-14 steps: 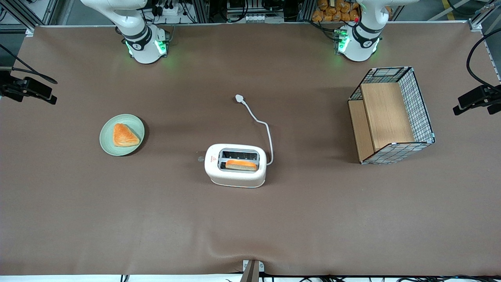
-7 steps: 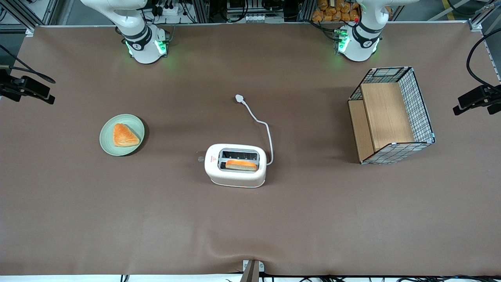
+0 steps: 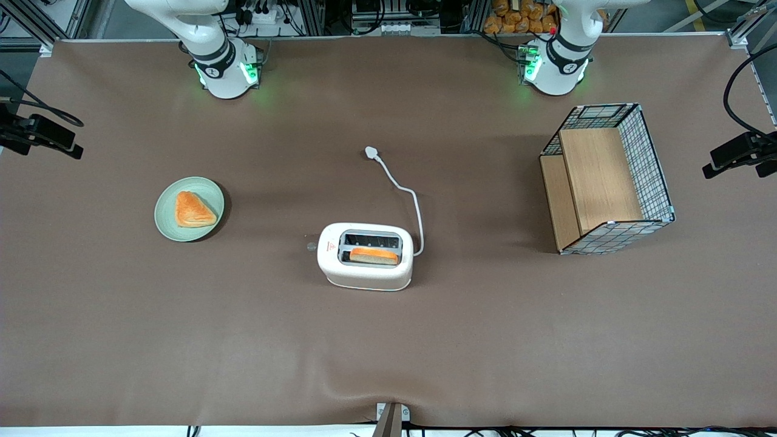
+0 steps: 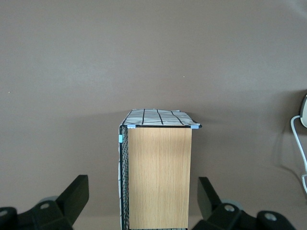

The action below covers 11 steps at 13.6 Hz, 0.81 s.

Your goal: Press toaster button with right arm

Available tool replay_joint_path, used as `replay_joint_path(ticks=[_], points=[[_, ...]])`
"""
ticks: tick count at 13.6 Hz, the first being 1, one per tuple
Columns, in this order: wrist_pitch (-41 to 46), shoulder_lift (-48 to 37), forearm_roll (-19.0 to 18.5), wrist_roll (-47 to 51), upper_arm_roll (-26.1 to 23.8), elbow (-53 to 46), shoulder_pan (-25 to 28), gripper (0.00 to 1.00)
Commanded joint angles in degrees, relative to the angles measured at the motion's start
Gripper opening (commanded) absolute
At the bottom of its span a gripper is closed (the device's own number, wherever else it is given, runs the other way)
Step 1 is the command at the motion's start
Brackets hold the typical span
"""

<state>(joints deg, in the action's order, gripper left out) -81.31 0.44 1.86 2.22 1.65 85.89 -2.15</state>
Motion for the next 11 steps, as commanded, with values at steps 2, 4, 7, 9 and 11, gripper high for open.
replay_joint_path(ticks=[2, 4, 7, 9, 11], points=[[1.4, 0.5, 1.5, 1.0, 0.1, -0.1, 0.1, 1.0], [1.6, 1.5, 1.4, 1.0, 0.0, 0.1, 0.3, 1.0], [1.4, 2.6, 2.3, 1.1, -0.1, 0.9, 1.7, 1.0], [0.9, 3.0, 4.7, 3.3, 0.0, 2.1, 2.8, 1.0], [0.1, 3.8, 8.8, 6.3, 0.0, 3.7, 3.5, 1.0]])
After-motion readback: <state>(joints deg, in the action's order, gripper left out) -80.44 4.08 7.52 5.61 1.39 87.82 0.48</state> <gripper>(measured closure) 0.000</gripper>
